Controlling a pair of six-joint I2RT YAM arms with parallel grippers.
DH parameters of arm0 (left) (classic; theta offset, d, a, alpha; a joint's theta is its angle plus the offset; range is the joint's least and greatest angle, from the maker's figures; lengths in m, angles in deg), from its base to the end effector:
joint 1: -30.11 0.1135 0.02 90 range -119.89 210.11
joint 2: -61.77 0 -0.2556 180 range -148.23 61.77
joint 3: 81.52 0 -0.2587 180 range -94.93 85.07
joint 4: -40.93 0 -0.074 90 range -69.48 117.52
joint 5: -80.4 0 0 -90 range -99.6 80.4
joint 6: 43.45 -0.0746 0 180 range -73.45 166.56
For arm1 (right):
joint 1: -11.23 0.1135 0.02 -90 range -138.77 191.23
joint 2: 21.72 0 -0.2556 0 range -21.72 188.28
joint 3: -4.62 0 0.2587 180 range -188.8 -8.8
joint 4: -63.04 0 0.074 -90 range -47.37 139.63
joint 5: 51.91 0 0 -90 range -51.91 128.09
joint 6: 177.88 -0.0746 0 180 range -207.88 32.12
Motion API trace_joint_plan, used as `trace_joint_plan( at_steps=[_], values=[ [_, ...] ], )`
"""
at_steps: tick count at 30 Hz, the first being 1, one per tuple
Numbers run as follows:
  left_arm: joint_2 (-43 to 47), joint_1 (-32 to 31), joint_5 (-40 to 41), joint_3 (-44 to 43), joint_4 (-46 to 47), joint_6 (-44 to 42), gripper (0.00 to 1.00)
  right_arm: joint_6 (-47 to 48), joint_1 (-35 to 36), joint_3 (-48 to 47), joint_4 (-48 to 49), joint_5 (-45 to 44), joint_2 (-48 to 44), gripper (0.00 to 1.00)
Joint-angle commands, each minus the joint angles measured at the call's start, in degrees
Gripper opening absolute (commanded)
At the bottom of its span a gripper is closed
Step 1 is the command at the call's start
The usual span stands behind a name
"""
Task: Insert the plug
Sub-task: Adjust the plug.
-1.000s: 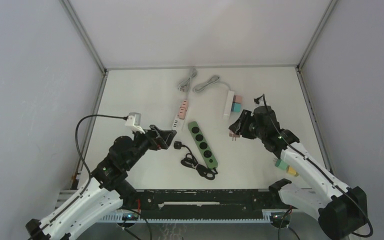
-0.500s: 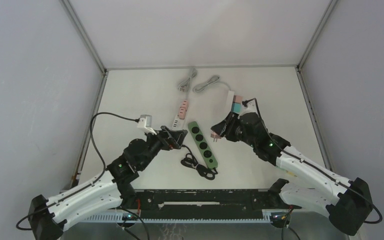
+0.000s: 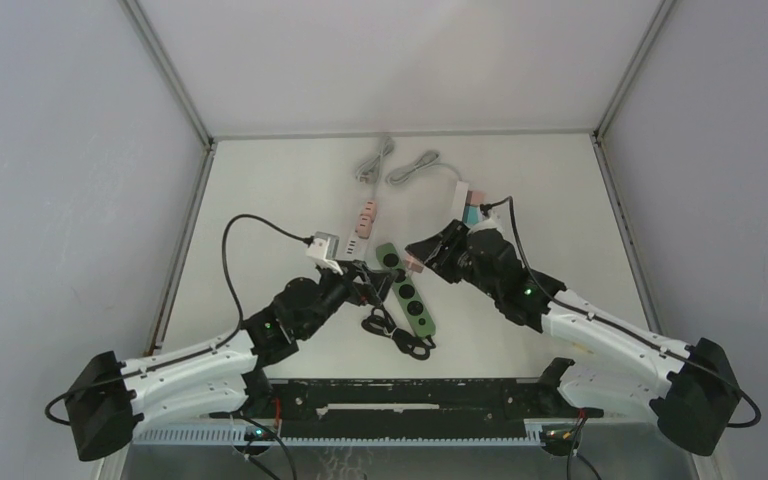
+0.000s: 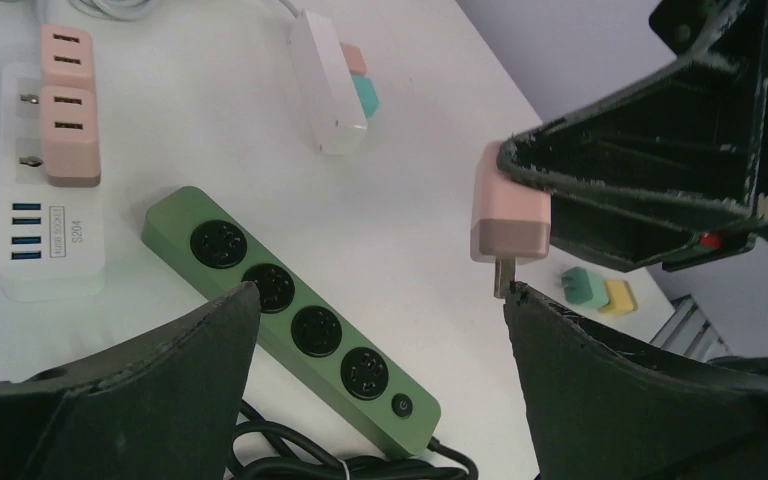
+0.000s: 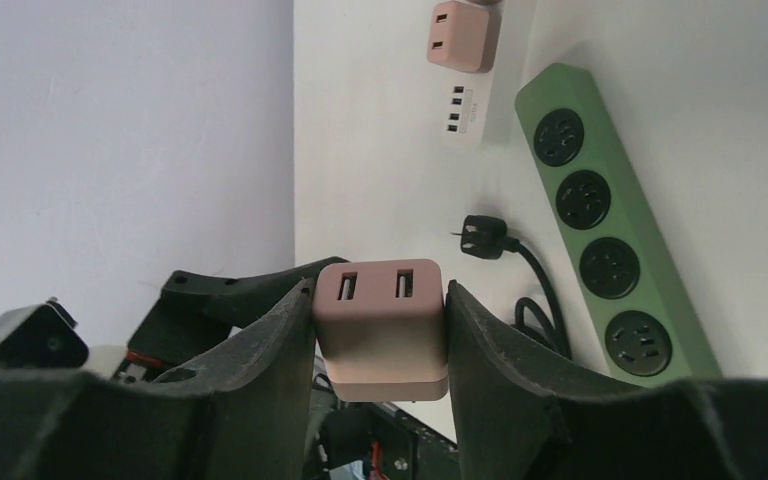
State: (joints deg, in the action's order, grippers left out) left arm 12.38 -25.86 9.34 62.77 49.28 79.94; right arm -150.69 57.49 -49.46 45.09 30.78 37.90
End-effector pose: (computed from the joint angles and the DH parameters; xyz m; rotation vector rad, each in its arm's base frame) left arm 0.1594 -0.1927 0.2329 0.0804 1.7381 -0.8979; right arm 0.2032 0.1986 0.2500 0.3986 2.1150 1.0688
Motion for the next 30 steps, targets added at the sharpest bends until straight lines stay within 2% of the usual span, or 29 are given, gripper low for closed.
trace_joint_plan(
  at_steps=[1,13,19,27,30],
  values=[
    [-2.6,-1.3,-2.2,-3.7,5.6,-6.0,0.94,-6.2,1.2,-0.2,4.3,-1.9,0.8,0.4],
    [-5.1,-2.0,-3.2,-4.9,8.9,-8.8,0.89,-8.5,3.6,-0.2,6.3,-4.4,2.2,0.4],
    [-6.5,-2.0,-3.8,-5.7,9.7,-8.8,0.81,-8.2,4.1,-0.2,7.2,-4.1,2.9,0.39],
    [-6.1,-2.0,-2.8,-4.9,11.1,-9.6,0.65,-5.5,4.2,-0.1,8.1,-2.7,2.7,0.39],
    [-6.0,-2.0,-2.8,-4.7,11.5,-9.5,0.62,-4.9,4.2,-0.1,8.4,-2.0,2.9,0.38]
  ],
)
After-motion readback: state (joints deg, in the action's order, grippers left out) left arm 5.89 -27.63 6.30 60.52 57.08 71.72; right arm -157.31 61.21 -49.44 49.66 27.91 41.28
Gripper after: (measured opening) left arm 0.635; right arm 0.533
